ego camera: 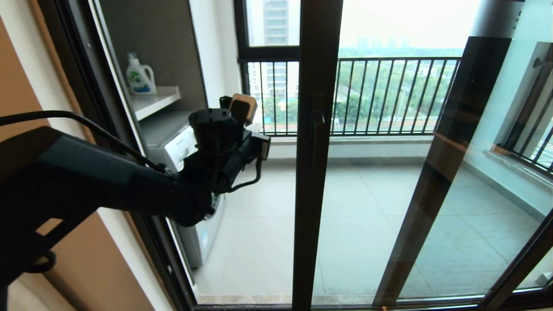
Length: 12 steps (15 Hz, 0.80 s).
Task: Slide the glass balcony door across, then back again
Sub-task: Open the slid door
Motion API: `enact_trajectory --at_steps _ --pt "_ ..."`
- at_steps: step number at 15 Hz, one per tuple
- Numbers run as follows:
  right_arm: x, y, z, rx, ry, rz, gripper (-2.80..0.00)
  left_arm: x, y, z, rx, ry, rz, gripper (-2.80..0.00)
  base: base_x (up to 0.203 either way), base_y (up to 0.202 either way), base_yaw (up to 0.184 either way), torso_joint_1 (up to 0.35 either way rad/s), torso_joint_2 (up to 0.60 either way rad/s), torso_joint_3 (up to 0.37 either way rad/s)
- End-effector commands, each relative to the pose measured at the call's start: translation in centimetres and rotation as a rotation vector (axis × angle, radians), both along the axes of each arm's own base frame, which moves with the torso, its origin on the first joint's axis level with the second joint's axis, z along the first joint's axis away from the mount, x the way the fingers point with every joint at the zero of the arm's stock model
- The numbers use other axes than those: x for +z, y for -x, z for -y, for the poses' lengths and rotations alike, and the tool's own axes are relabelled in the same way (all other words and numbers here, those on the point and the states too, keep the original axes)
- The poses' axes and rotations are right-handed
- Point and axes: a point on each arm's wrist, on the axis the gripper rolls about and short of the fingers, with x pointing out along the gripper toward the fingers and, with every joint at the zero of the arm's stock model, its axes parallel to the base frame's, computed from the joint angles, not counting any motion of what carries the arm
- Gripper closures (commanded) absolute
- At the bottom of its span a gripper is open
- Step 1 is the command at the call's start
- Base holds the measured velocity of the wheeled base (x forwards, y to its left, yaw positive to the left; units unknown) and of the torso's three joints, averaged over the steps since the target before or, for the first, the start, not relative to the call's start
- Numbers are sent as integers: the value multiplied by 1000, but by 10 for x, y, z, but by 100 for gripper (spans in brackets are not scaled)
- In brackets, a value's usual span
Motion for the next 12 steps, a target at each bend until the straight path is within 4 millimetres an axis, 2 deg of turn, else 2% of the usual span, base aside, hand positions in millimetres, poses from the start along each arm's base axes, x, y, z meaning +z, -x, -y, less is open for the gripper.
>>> enact_trajectory --at_steps 1,4,7,10,12 --pt "0 0 0 1 1 -1 0 31 42 -45 47 36 51 0 0 0 0 0 0 0" --pt "0 0 0 1 1 -2 0 47 103 -104 116 97 88 0 0 0 0 0 0 0" --pt "0 0 0 1 1 -2 0 33 179 -151 171 148 79 0 0 0 0 0 0 0" --pt "0 0 0 1 1 -2 0 17 244 -180 194 193 87 0 0 0 0 0 0 0" --pt "0 0 0 1 1 -1 0 5 273 -194 233 228 75 0 0 0 0 0 0 0"
